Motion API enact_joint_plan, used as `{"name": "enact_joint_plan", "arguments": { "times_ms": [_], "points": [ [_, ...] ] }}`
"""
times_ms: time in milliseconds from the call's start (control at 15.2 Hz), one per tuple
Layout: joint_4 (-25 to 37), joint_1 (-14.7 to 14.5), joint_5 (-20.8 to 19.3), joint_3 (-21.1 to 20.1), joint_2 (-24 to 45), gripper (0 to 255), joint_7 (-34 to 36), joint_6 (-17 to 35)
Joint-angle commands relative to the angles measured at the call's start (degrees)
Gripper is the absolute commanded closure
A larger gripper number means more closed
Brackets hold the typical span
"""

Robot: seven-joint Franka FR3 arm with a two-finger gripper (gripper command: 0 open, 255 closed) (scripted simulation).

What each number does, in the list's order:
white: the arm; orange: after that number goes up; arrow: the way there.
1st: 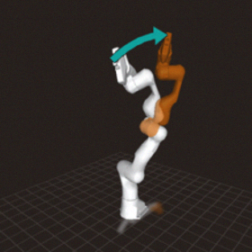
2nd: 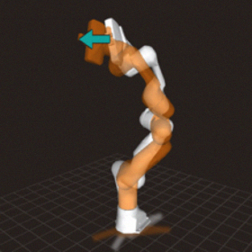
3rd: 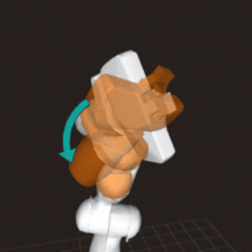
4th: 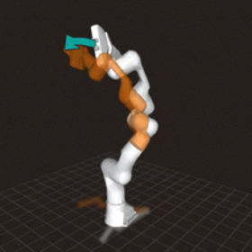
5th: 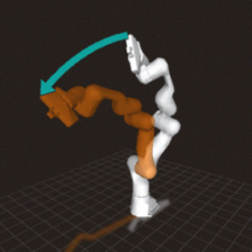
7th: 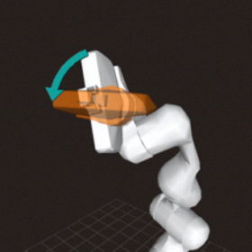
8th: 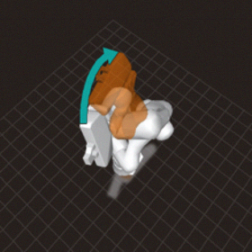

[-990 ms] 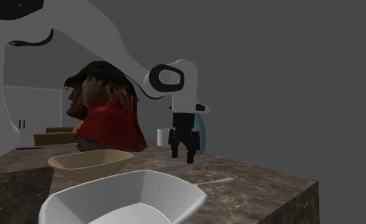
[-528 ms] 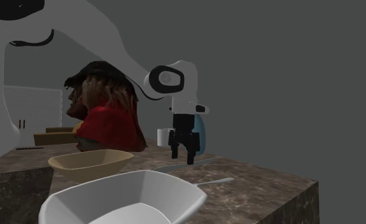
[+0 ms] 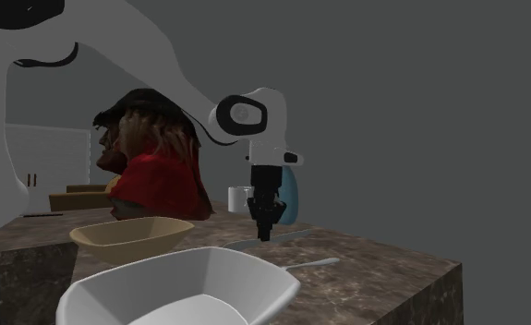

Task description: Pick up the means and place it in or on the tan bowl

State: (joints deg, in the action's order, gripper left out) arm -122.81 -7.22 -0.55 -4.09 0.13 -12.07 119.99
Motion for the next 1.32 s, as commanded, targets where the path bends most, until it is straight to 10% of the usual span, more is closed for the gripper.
{"name": "enact_joint_plan", "arguments": {
  "times_ms": [0, 1254],
  "points": [
    [0.0, 0.0, 0.0, 0.0, 0.0, 255, 0.0, 0.0],
    [9.5, 0.03, 0.35, 0.06, -4.06, 255, -0.33, -13.54]
  ]
}}
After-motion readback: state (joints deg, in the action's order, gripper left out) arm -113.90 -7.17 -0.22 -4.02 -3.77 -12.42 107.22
